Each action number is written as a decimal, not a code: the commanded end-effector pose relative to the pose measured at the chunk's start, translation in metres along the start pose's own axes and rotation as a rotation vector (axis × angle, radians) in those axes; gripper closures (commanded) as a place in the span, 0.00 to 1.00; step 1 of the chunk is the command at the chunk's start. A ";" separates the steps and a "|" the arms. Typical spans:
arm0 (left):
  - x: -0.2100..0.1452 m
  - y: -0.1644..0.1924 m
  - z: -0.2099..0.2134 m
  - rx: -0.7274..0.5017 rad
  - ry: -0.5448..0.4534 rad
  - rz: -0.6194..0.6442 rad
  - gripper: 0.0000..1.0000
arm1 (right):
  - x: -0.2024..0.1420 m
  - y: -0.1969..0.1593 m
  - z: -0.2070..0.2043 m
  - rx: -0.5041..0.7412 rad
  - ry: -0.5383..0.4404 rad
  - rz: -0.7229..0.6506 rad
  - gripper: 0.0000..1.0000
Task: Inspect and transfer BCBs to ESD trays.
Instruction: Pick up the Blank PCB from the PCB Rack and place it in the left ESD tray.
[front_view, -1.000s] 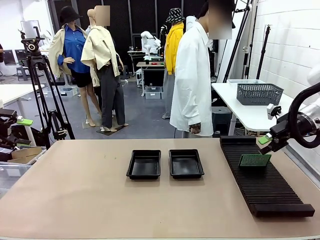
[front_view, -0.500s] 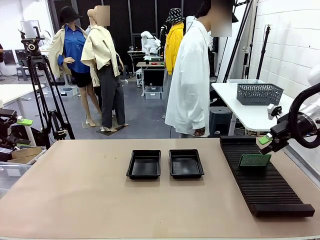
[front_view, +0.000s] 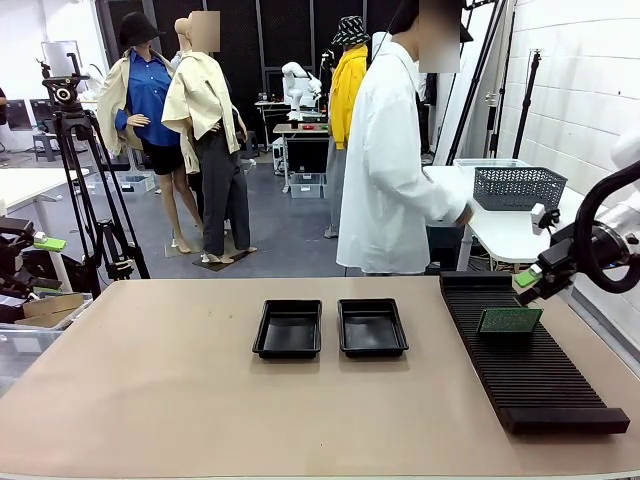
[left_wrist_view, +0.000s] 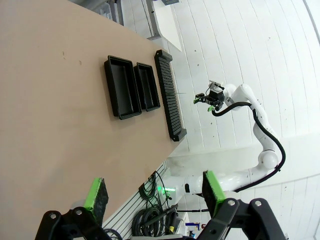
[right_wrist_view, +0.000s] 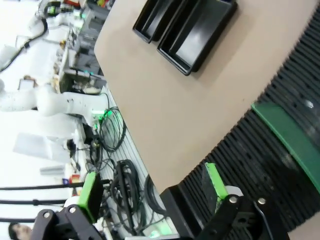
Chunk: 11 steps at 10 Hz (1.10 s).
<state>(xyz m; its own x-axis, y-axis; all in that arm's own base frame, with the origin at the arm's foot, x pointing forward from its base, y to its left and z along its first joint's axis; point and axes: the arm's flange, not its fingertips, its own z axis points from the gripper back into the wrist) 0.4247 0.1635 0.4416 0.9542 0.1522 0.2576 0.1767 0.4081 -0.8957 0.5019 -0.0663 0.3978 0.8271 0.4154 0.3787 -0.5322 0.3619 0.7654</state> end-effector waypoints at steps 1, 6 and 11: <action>0.000 -0.003 0.002 0.003 0.001 0.013 0.00 | 0.027 -0.005 -0.005 -0.008 0.081 0.156 0.00; 0.000 -0.003 0.002 0.003 0.001 0.013 0.00 | 0.052 0.015 -0.011 -0.072 0.345 0.494 0.00; 0.000 -0.003 0.002 0.003 0.001 0.013 0.00 | 0.063 0.048 -0.023 -0.229 0.500 0.820 0.00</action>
<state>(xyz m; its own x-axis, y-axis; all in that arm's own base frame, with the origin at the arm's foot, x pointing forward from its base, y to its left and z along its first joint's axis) 0.4248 0.1633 0.4415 0.9544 0.1519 0.2571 0.1764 0.4083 -0.8957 0.5347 -0.0057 0.4558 0.1062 0.8783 0.4662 -0.9508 -0.0476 0.3062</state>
